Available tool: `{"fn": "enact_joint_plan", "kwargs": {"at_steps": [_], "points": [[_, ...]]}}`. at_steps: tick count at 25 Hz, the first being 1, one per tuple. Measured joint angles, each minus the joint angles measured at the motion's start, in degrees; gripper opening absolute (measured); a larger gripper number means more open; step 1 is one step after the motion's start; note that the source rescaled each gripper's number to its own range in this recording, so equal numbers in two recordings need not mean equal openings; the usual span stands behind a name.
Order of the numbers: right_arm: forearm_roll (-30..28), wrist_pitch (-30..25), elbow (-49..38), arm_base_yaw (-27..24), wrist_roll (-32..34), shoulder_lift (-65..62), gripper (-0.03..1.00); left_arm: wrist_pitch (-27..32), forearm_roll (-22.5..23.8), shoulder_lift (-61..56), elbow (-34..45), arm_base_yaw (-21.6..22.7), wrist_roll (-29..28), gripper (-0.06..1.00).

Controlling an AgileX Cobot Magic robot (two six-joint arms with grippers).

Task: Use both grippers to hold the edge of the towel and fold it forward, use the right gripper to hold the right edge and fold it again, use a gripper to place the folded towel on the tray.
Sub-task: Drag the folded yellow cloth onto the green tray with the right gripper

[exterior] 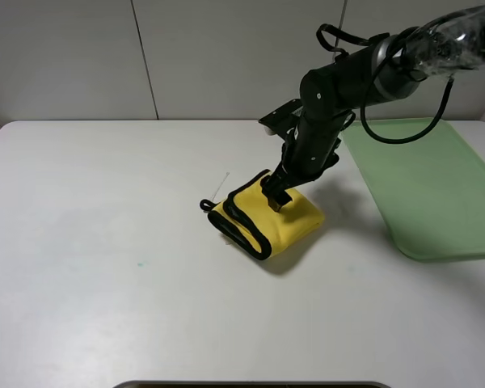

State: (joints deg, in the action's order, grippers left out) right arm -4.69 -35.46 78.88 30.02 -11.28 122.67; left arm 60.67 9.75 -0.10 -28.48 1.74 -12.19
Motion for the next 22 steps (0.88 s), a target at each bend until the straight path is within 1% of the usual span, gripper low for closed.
{"fn": "enact_joint_plan", "kwargs": {"at_steps": [3,13,14,16,22], "points": [[-0.01,1.09,0.00,0.00,0.00,0.94,1.00,0.00,0.00,0.00,0.00,0.00,0.00,1.00],[0.42,1.39,0.30,0.00,-0.06,2.08,1.00,0.00,0.00,0.00,0.00,0.00,0.00,1.00],[0.65,1.32,0.30,0.00,-0.06,2.08,0.98,0.00,0.00,0.00,0.00,0.00,0.00,1.00],[1.29,1.13,0.30,0.00,-0.06,2.19,0.87,0.00,0.00,0.00,0.00,0.00,0.00,1.00],[3.16,0.99,0.30,0.16,-0.06,2.35,0.47,0.00,0.00,0.00,0.00,0.00,0.00,1.00]]}}
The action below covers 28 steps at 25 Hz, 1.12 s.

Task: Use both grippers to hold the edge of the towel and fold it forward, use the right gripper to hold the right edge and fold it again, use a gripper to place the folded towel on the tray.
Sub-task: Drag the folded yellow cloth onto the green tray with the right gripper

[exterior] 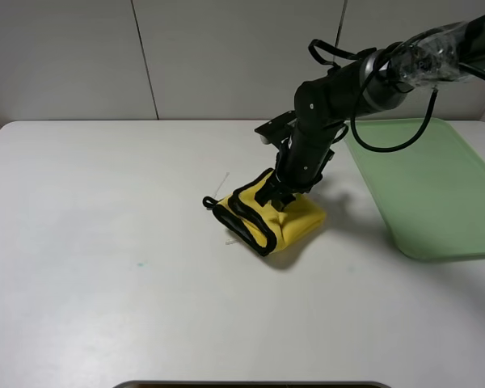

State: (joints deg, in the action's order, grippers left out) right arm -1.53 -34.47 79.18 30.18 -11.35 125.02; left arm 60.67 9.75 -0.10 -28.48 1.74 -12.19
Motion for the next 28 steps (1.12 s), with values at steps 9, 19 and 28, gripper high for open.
{"fn": "enact_joint_plan", "kwargs": {"at_steps": [9,19,28], "points": [[-0.17,0.09,0.00,0.00,0.00,0.00,0.08,0.00,0.00,0.00,0.00,0.00,0.00,1.00],[-0.67,-0.89,0.28,0.00,0.00,-0.65,0.08,0.00,0.00,0.00,0.00,0.00,0.00,1.00],[-2.75,-5.01,2.16,0.00,0.05,-1.98,0.08,0.00,0.00,0.00,0.00,0.00,0.00,1.00]]}}
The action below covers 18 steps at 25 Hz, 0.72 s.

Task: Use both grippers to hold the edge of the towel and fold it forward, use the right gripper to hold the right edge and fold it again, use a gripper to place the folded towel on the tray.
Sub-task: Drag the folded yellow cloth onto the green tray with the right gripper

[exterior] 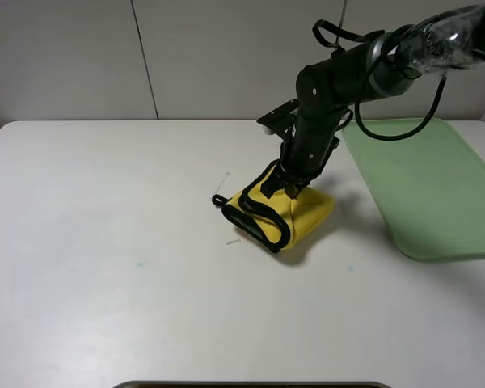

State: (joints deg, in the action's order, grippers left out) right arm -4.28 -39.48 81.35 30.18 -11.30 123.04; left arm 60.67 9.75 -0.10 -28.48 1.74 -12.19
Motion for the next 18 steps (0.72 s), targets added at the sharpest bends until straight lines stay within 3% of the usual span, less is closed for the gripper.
{"fn": "enact_joint_plan", "kwargs": {"at_steps": [8,18], "points": [[-1.12,-1.23,0.04,-2.71,0.26,-3.36,0.08,0.00,0.00,0.00,0.00,0.00,0.00,1.00],[-1.32,-4.90,0.18,-11.65,0.58,-4.13,0.08,0.00,0.00,0.00,0.00,0.00,0.00,1.00]]}}
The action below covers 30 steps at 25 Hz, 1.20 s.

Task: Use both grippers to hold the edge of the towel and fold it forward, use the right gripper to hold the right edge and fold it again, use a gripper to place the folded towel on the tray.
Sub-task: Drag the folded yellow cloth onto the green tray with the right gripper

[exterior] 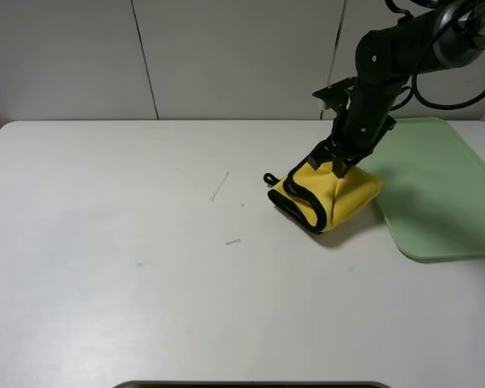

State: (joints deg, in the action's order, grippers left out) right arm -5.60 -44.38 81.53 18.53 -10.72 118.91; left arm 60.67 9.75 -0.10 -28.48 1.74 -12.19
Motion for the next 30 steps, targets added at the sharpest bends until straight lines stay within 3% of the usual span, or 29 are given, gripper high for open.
{"fn": "enact_joint_plan", "kwargs": {"at_steps": [19,30], "points": [[0.00,-0.64,0.00,-17.73,2.70,0.00,0.08,0.00,0.00,0.00,0.00,0.00,0.00,1.00],[-0.03,0.98,0.00,-24.55,5.91,0.00,0.08,0.00,0.00,0.00,0.00,0.00,0.00,1.00]]}}
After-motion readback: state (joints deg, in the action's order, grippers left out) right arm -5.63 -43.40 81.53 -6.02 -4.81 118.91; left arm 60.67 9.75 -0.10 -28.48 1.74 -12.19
